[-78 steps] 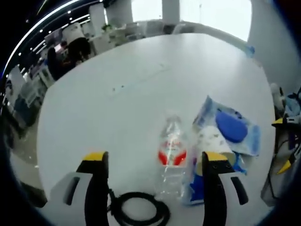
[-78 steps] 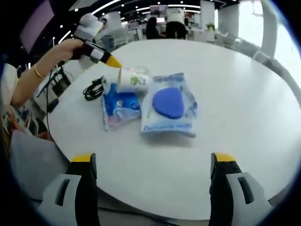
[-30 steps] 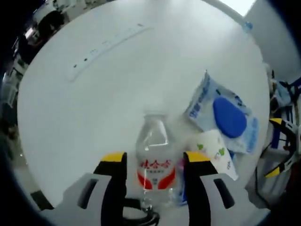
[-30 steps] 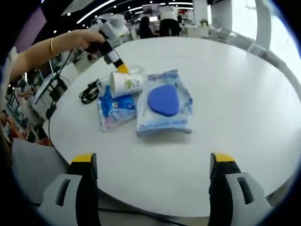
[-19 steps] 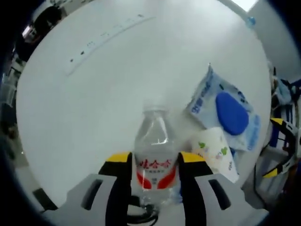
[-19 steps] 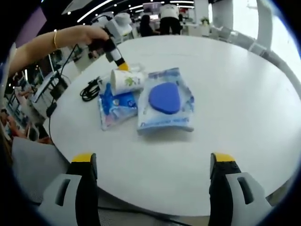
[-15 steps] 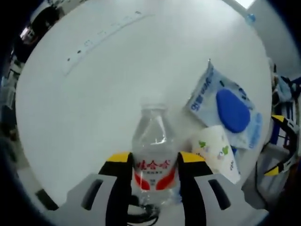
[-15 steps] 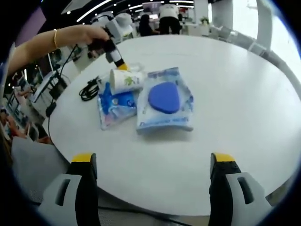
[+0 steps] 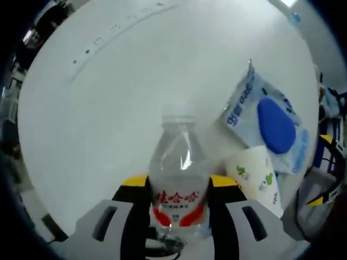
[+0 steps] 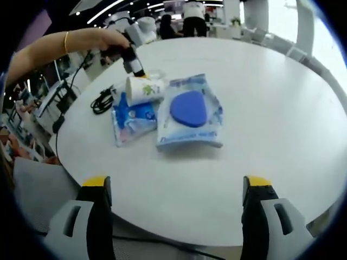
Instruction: Arrange the tabletop items into an orderly group along one side of the table until the central work area is clear of visible clutter.
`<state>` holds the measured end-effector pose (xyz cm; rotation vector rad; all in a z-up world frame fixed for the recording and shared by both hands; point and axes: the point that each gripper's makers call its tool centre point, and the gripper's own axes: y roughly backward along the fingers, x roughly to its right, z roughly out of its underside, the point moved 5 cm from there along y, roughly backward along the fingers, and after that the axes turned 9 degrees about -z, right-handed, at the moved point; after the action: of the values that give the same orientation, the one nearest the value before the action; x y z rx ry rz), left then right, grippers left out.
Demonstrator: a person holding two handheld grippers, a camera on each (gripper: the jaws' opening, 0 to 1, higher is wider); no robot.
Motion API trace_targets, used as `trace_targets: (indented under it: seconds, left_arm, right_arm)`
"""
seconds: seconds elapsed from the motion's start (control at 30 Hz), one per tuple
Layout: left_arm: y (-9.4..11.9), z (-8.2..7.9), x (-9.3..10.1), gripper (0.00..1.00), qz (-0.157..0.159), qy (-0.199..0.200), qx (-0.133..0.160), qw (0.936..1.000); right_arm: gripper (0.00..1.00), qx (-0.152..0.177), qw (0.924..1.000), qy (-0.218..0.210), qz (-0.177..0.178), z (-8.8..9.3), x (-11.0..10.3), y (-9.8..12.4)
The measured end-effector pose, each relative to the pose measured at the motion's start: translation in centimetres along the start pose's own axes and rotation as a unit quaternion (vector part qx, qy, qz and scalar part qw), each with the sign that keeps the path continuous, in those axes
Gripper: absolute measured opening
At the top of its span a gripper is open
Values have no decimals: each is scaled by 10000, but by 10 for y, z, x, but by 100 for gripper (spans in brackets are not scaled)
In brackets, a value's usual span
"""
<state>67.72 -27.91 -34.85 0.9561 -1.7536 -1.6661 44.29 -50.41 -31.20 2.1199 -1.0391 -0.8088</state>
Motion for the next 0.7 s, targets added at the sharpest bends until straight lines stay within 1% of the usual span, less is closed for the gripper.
trace_targets:
  seconds: [0.1, 0.23, 0.27, 0.43, 0.53, 0.7]
  left_arm:
    - [-2, 1, 1, 39, -83, -119, 26, 9999]
    - [0, 1, 2, 39, 1, -211, 200, 9996]
    - [0, 1, 1, 39, 20, -142, 270, 9995]
    - [1, 3, 1, 38, 78, -73, 498, 9987]
    - [1, 6, 1, 37, 114, -5, 501, 9987]
    - [7, 10, 3, 37, 222, 102, 721, 9971]
  right_arm:
    - [99, 51, 10000, -35, 31, -1, 1, 1]
    - [99, 80, 10000, -53, 16, -1, 0, 1]
    - [99, 91, 9999, -53, 3, -2, 0, 1]
    - [99, 60, 10000, -68, 17, 0, 0, 0]
    - [99, 44, 10000, -45, 6, 0, -1, 0]
    - [99, 6, 10000, 5, 22, 1, -1, -1]
